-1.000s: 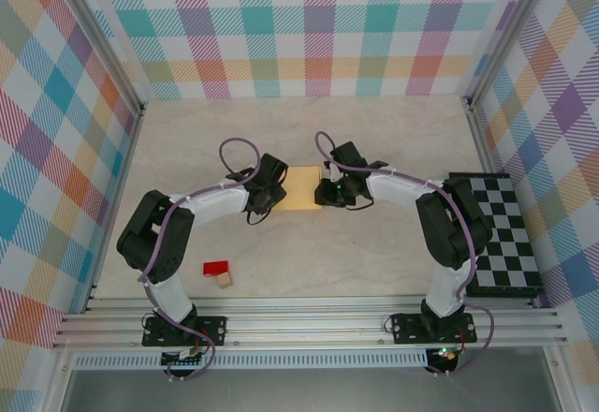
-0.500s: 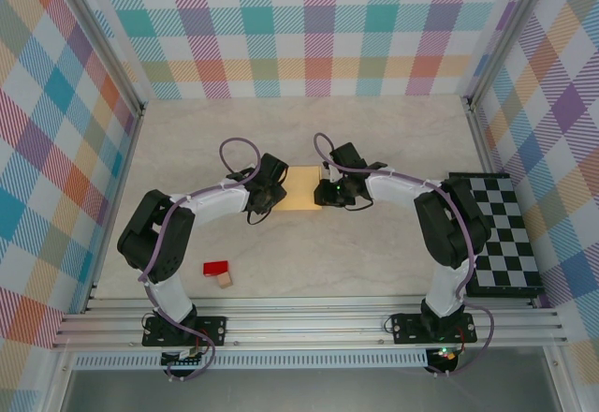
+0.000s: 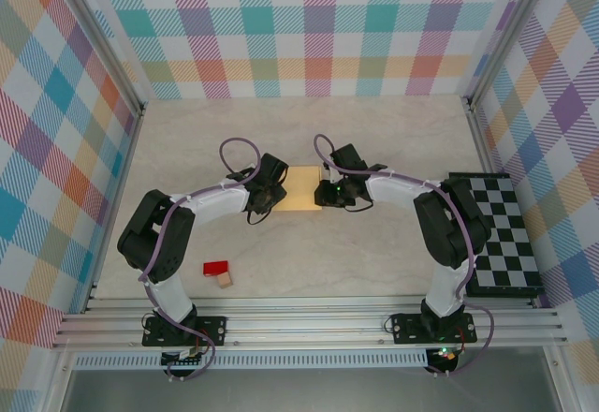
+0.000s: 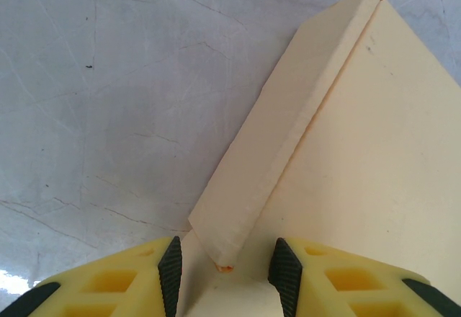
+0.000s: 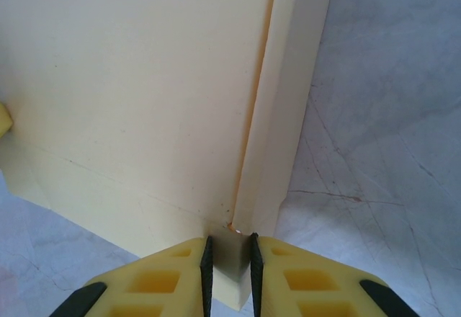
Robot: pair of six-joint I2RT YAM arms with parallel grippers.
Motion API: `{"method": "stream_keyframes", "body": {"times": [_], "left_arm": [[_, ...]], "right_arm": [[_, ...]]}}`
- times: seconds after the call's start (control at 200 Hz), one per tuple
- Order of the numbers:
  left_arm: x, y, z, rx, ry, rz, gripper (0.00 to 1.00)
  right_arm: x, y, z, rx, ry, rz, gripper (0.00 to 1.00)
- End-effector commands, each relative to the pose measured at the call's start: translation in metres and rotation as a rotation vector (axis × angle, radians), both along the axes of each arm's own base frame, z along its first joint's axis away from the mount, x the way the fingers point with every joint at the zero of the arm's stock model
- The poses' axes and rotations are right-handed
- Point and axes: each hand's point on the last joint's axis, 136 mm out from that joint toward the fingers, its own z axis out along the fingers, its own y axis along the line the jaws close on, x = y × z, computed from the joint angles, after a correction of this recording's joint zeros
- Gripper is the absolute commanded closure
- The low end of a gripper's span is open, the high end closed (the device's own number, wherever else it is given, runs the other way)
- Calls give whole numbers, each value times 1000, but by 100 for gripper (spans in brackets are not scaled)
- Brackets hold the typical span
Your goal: Fold the paper box
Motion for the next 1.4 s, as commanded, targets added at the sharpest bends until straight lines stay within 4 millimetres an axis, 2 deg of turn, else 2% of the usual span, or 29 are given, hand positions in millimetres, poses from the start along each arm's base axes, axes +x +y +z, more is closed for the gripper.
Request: {"method": "stream_keyframes", "body": {"times": [0.0,0.14,0.365,0.51,0.705,0.78,0.885,1.13,1.4], "left_arm": [[-35,21,-51,103,193,-25,57],[-35,22,-51,105,193,-25,57],[-32,23,-51,103,192,-21,57],[-32,22,-54,103,200,-21,57],[-31,22,-57,101,206,-20,57],[-31,21,-57,102,208,-21,58],[-31,21,-59,107,215,-23,58],[-31,22,-60,109,218,-23,58],[-33,20,-60,104,228,-30,58]], "right_arm": [[-4,-3,-17,-28,3,15,78],[-2,-13,-22,-79,11,-33,80],[-16,-22,-45,-100,117,-117,86],[-25,-26,-55,-90,151,-152,82],[-27,-24,-64,-65,173,-176,82],[-29,-30,-69,-88,182,-205,77],[-31,-38,-74,-118,173,-223,76],[-21,-40,-69,-88,130,-280,78],[5,-25,-59,94,189,-401,80]]}}
